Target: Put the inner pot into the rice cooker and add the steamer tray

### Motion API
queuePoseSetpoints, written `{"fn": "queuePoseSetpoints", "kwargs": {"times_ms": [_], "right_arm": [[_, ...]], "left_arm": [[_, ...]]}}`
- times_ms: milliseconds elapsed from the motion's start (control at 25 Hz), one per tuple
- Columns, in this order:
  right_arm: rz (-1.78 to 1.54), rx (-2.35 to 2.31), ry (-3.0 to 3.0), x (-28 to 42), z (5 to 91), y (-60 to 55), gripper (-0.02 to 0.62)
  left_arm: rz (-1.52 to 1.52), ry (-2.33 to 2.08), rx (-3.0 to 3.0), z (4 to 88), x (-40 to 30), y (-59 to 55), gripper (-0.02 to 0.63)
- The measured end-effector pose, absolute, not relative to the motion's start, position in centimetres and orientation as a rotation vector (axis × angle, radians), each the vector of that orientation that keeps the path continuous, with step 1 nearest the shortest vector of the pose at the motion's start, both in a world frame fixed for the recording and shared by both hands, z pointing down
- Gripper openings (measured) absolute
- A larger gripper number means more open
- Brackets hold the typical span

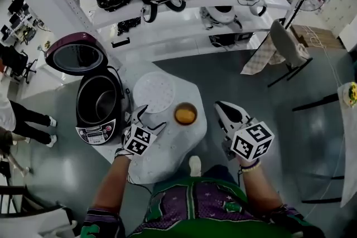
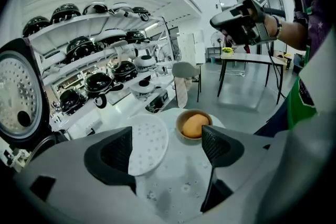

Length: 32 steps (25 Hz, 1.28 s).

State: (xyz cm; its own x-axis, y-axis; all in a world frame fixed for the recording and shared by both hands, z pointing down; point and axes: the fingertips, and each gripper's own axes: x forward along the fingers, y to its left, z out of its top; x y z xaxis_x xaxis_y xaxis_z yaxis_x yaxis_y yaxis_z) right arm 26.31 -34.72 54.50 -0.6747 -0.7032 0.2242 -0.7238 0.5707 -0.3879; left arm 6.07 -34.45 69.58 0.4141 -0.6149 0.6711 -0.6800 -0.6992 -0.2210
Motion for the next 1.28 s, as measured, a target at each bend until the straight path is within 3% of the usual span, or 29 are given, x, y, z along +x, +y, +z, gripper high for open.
{"fn": "queuePoseSetpoints", "kwargs": {"times_ms": [560,760,1000,1280], "right_arm": [[0.717,1.204,-2.698,25.6,56.1,-35.2,0.006],[0.707,1.196,-2.666,26.0,56.7,-35.1,0.006],[0.731,1.211,-2.632,27.1,58.2,-35.2,0.006],[0.752,1.204,-2.626,27.9,59.0,-35.2,0.006]], "left_arm": [[1.301,-1.057,2.497,76.3,5.3,-37.7,0.427],[1.386,-0.993,2.468,78.9,5.2,-38.6,0.344],[1.410,-0.987,2.417,81.8,5.2,-39.6,0.292],[1.664,-0.945,2.407,84.0,4.5,-39.6,0.227]]}}
